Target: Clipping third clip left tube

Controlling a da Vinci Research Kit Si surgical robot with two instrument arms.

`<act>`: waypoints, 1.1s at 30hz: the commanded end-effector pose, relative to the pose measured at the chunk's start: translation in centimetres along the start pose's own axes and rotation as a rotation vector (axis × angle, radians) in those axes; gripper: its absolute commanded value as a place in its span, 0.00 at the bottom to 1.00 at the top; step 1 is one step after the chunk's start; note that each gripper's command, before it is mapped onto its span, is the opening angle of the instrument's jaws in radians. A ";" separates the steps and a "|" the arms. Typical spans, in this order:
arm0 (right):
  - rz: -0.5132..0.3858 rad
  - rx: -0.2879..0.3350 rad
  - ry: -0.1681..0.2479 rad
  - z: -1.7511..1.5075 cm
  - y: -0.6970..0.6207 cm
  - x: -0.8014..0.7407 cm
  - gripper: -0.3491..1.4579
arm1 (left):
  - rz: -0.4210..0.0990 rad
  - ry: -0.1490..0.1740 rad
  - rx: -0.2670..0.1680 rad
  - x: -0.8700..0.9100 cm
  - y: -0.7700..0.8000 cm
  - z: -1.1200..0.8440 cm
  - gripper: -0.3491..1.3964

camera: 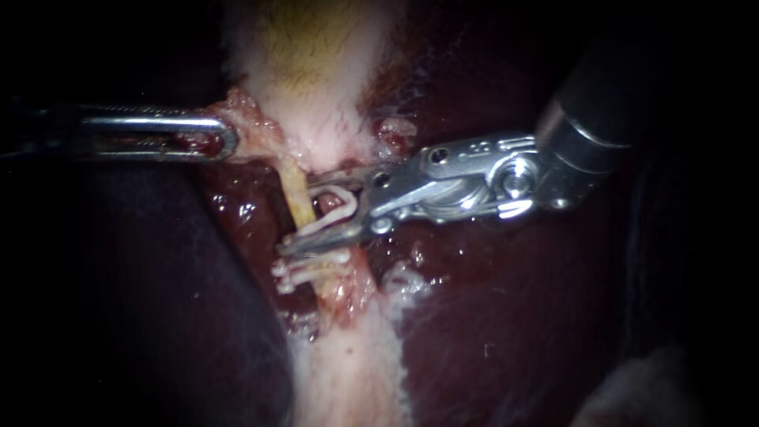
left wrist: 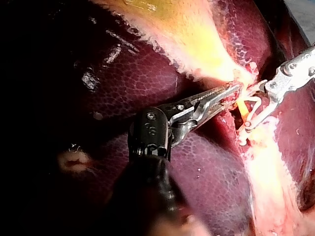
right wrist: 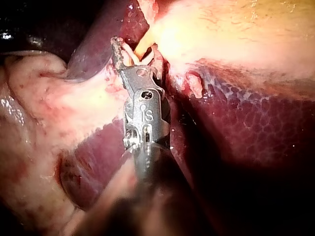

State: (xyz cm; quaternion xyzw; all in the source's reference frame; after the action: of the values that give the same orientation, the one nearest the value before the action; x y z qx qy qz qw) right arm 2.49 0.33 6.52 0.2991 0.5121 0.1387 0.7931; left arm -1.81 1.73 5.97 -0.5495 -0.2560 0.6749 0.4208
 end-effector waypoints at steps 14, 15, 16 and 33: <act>-0.018 0.059 0.120 -0.14 -0.34 0.33 0.44 | 0.000 -0.001 -0.003 0.00 -0.02 -0.03 0.00; -0.018 0.061 0.126 -0.15 -0.36 0.36 0.44 | 0.000 -0.001 -0.003 0.00 -0.02 -0.03 0.00; -0.017 0.063 0.132 -0.17 -0.39 0.39 0.44 | 0.000 -0.001 -0.003 0.00 -0.03 -0.03 0.00; -0.017 0.065 0.145 -0.21 -0.50 0.45 0.29 | 0.000 -0.002 -0.004 -0.01 -0.04 -0.04 0.00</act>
State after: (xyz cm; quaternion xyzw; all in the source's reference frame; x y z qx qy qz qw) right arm 2.45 0.24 5.82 0.3090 0.5751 0.1368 0.7450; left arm -1.76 1.75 5.99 -0.5498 -0.2577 0.6750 0.4192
